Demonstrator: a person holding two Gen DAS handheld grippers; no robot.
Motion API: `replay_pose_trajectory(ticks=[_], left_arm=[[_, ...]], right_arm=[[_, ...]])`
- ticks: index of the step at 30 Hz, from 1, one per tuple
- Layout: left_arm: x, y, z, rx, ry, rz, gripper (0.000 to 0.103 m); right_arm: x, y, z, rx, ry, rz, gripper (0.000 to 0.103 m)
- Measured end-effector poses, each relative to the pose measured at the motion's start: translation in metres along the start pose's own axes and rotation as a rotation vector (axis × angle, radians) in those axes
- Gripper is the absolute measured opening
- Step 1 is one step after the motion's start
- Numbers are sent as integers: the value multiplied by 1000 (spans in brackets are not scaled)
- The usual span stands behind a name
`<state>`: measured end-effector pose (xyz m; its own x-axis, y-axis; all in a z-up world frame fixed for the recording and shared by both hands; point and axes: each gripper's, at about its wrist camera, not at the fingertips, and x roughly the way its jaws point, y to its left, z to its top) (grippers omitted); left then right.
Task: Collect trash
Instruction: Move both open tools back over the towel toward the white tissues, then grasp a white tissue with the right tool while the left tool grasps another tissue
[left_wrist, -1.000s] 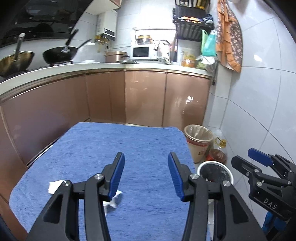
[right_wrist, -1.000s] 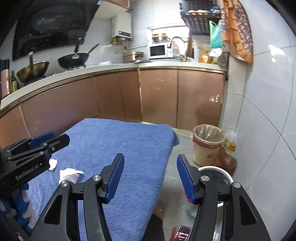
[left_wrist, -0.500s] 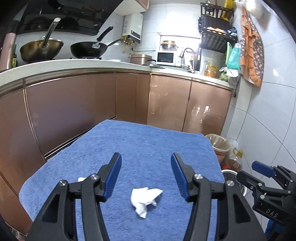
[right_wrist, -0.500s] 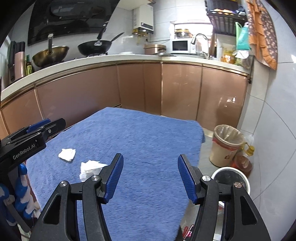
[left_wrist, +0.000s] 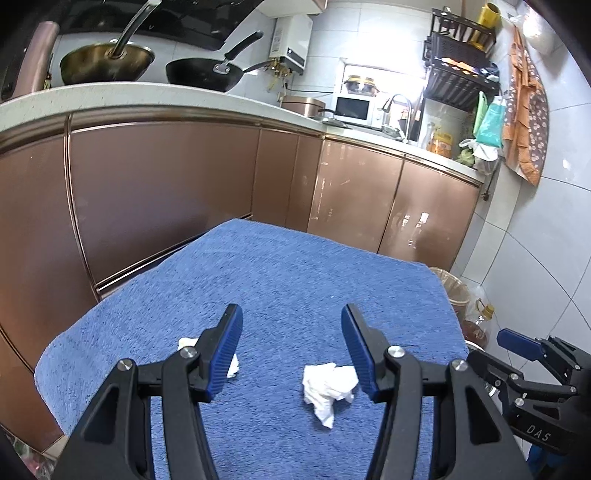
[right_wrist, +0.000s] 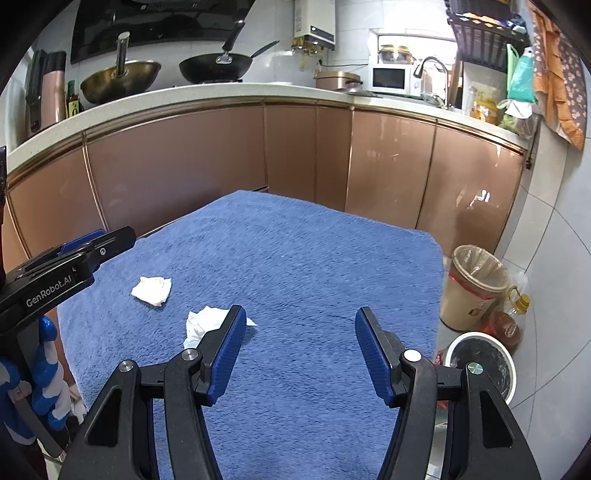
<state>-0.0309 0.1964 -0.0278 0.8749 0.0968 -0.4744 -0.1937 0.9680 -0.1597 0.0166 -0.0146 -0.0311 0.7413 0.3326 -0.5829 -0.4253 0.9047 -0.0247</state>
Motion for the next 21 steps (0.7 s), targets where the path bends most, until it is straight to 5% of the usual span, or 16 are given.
replay_pose_trajectory(ticks=[16, 21], left_arm=[[42, 56, -15, -66, 81, 52, 54], [56, 84, -21, -104, 109, 75, 64]], right_arm=[[56, 48, 0, -60, 97, 67, 65], [77, 67, -2, -81, 146, 121, 70]])
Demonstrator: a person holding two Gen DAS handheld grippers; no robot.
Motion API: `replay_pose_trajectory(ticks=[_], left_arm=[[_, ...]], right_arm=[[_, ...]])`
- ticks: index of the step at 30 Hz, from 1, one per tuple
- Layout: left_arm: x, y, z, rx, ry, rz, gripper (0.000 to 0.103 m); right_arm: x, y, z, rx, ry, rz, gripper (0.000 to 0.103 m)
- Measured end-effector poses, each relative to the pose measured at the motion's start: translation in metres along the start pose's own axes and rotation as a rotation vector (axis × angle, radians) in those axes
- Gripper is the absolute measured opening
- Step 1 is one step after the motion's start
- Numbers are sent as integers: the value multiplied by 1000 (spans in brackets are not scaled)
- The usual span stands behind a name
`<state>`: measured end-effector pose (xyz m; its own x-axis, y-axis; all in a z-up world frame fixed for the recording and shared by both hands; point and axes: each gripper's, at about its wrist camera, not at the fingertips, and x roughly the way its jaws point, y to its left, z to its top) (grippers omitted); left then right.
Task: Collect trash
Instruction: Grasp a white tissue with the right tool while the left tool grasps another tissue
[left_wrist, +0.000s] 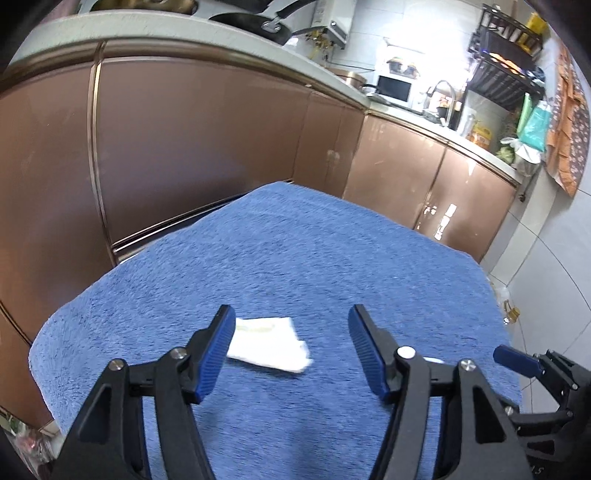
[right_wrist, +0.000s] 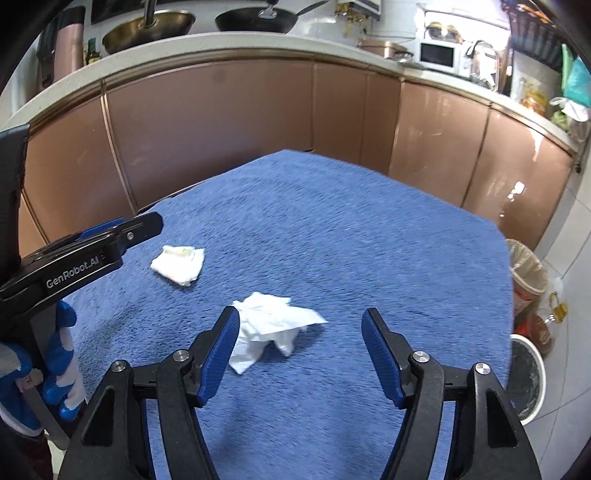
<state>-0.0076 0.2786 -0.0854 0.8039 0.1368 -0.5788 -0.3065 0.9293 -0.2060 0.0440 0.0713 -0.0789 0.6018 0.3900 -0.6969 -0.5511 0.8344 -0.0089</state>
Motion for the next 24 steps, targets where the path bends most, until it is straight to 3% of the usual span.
replay_pose_trajectory(ticks=[9, 13, 17, 20, 24], left_arm=[[23, 75, 0, -46, 65, 79, 66], [34, 86, -2, -44, 115, 30, 66], [49, 72, -2, -13, 173, -79, 66], [63, 60, -5, 15, 214, -107, 66], [79, 52, -11, 15, 257, -143, 63]], right_arm=[[42, 13, -8, 3, 101, 79, 74], [53, 11, -6, 18, 112, 89, 74], [59, 4, -3, 46, 118, 110, 74], [63, 2, -1, 57, 123, 121, 73], [70, 0, 0, 63, 137, 137, 58]])
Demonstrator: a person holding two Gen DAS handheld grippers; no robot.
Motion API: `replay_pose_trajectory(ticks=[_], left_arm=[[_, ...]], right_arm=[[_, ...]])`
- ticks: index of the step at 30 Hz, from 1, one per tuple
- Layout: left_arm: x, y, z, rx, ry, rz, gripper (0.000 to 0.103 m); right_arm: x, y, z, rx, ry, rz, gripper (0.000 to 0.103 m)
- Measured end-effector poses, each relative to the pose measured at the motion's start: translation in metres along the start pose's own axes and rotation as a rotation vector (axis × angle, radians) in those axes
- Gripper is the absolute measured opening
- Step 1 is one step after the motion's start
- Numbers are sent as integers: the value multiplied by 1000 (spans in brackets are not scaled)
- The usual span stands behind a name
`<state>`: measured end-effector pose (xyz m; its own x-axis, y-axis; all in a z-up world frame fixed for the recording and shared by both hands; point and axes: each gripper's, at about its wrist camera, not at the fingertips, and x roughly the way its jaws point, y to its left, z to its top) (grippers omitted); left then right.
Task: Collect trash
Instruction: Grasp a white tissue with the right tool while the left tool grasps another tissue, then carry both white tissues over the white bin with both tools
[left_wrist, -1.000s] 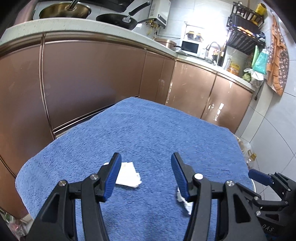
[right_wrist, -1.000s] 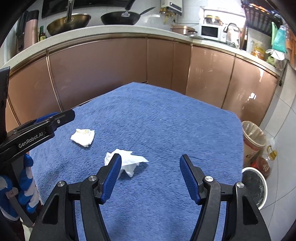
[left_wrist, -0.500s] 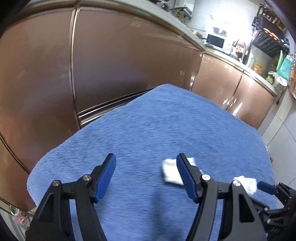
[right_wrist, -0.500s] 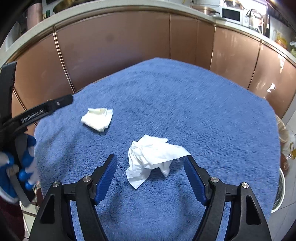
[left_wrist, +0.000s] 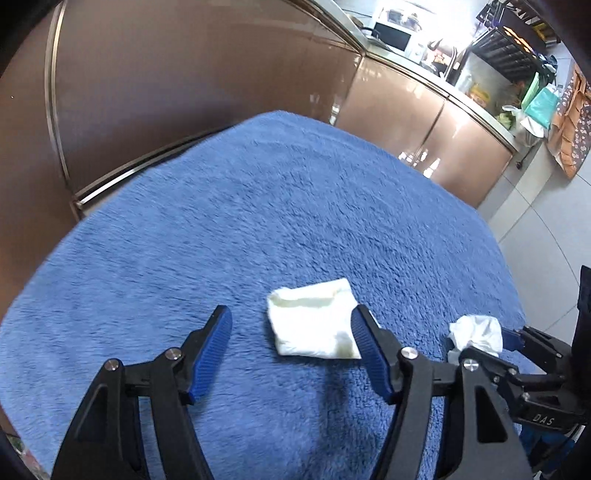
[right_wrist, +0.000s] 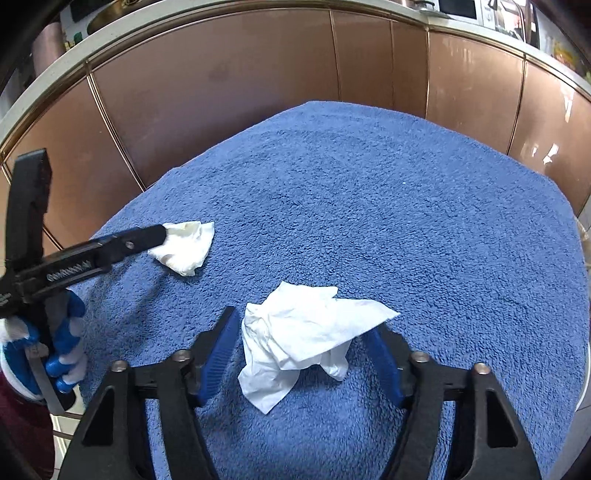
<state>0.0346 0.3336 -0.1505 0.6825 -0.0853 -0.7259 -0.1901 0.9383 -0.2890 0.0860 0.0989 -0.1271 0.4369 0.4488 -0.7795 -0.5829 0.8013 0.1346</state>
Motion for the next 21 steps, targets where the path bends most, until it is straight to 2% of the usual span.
replay_pose_trajectory(ticks=[4, 6, 10, 12, 16, 21], left_arm=[[5, -11, -1, 27, 13, -26, 44], [5, -18, -3, 44, 16, -31, 30], [4, -28, -5, 77, 18, -35, 21], [5, -36, -7, 90, 23, -40, 10], [3, -43, -11, 88, 16, -42, 5], [-9, -54, -12, 98, -10, -27, 4]], right_arm=[[5, 0, -1, 3, 16, 18, 47], [8, 0, -2, 7, 24, 26, 43], [7, -1, -2, 6, 23, 35, 40], [6, -3, -5, 7, 23, 40, 37], [1, -5, -6, 1, 17, 56, 25], [-14, -11, -10, -4, -1, 76, 21]])
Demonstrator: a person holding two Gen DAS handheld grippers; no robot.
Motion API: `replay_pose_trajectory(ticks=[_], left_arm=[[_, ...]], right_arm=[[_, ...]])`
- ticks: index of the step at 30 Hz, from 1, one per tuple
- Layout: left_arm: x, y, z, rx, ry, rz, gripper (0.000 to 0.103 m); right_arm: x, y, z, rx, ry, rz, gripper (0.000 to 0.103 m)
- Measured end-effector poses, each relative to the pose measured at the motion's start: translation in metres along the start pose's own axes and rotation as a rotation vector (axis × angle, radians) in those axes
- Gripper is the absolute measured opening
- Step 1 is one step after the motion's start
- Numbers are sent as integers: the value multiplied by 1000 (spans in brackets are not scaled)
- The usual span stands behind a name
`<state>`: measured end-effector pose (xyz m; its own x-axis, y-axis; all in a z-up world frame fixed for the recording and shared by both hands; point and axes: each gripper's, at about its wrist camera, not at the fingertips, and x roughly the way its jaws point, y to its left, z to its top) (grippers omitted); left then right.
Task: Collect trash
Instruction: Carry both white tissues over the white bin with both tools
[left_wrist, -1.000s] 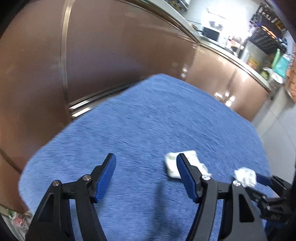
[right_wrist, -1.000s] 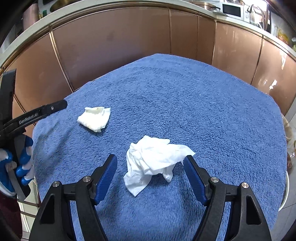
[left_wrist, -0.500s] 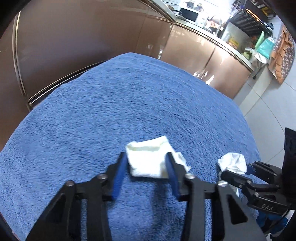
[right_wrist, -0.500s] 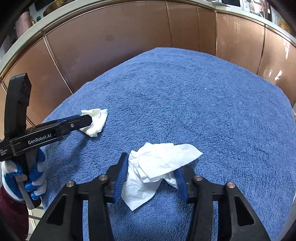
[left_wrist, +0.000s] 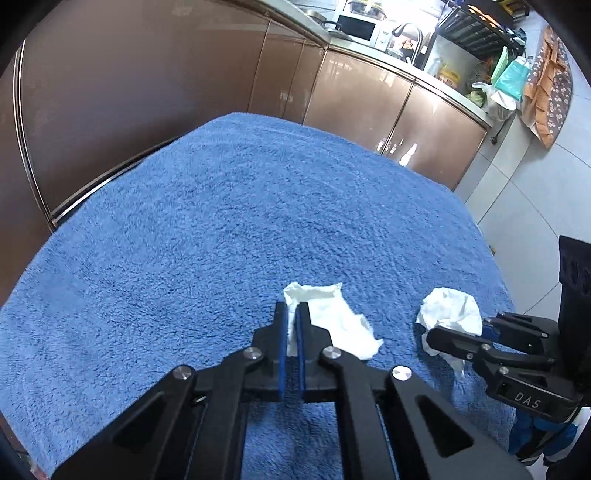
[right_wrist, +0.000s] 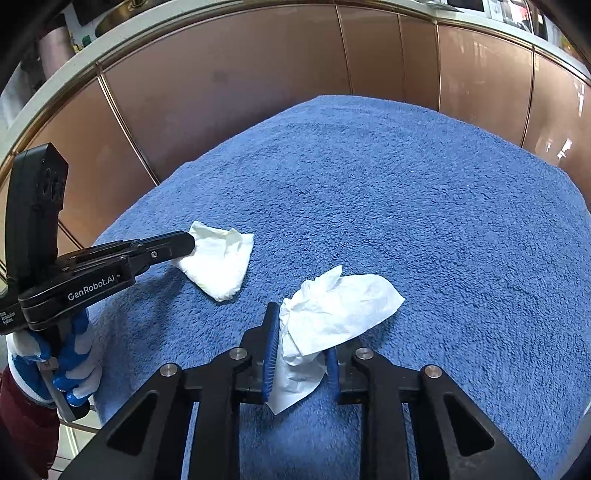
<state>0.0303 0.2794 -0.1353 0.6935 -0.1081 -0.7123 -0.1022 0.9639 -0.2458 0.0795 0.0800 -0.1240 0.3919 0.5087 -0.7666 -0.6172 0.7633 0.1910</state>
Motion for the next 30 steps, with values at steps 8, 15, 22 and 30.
replay_pose_trajectory(ticks=[8, 15, 22, 30], left_arm=[[-30, -20, 11, -6, -50, 19, 3], [-54, -69, 40, 32, -89, -12, 3], [-44, -167, 81, 144, -97, -151, 3], [26, -320, 107, 303, -29, -332, 3]], right_arm=[[-38, -26, -10, 27, -70, 35, 20], [-90, -75, -29, 100, -159, 15, 20], [-143, -167, -52, 226, -247, -122, 20], [-180, -290, -90, 401, -278, -320, 20]])
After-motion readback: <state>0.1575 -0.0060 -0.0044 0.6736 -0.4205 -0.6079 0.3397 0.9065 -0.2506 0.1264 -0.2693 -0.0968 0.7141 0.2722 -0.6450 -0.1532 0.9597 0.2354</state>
